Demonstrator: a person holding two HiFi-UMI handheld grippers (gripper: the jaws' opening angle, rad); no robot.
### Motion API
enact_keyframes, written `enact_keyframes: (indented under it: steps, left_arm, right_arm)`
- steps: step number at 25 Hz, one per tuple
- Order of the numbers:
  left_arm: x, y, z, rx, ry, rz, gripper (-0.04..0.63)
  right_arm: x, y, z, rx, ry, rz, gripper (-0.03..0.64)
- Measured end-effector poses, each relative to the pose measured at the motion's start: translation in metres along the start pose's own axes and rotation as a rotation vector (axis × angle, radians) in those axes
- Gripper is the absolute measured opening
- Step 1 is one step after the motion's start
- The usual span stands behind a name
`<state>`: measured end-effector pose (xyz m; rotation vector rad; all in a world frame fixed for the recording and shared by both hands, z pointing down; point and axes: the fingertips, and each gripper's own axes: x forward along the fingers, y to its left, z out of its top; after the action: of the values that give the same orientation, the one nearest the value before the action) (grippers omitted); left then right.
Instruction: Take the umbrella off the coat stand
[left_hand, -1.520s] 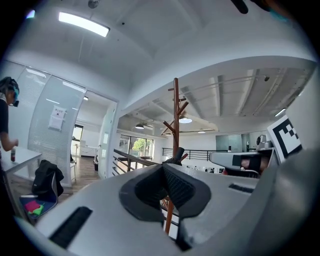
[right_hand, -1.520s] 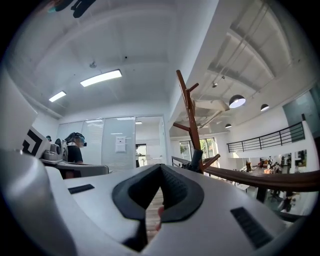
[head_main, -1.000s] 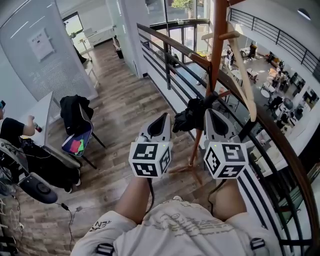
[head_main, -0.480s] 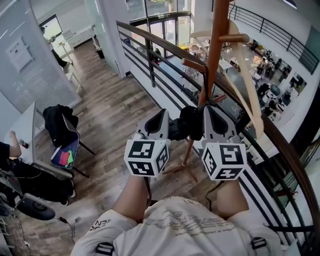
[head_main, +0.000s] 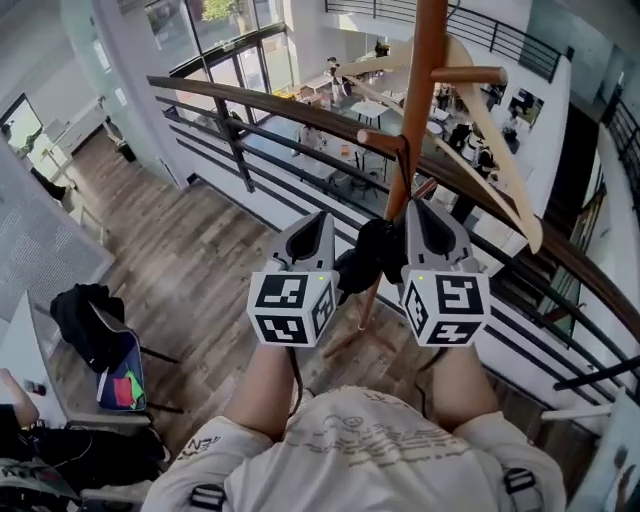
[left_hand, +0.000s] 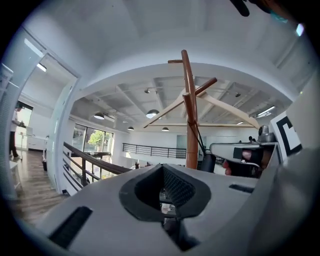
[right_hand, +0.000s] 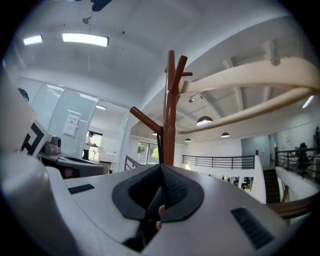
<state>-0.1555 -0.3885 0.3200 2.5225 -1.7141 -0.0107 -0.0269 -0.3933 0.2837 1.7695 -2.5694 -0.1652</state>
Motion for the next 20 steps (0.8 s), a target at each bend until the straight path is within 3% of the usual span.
enact_keyframes:
  steps: [4, 8, 14, 20]
  left_arm:
    - [0.0, 0.005, -0.002, 0.001, 0.01, -0.082, -0.003]
    - [0.001, 0.004, -0.006, 0.003, 0.014, -0.157, -0.003]
    - [-0.006, 0.005, -0.009, -0.009, 0.007, -0.195, -0.003]
    - [-0.01, 0.006, -0.01, -0.018, 0.006, -0.197, -0.003]
  right_arm:
    - [-0.003, 0.006, 0.007, -0.041, -0.014, -0.096, -0.006]
    - [-0.001, 0.006, 0.005, -0.088, 0.035, -0.177, 0.066]
    - [0.008, 0.004, -0.003, -0.182, 0.106, -0.273, 0.069]
    - [0.017, -0.002, -0.007, -0.222, 0.173, -0.31, 0.069]
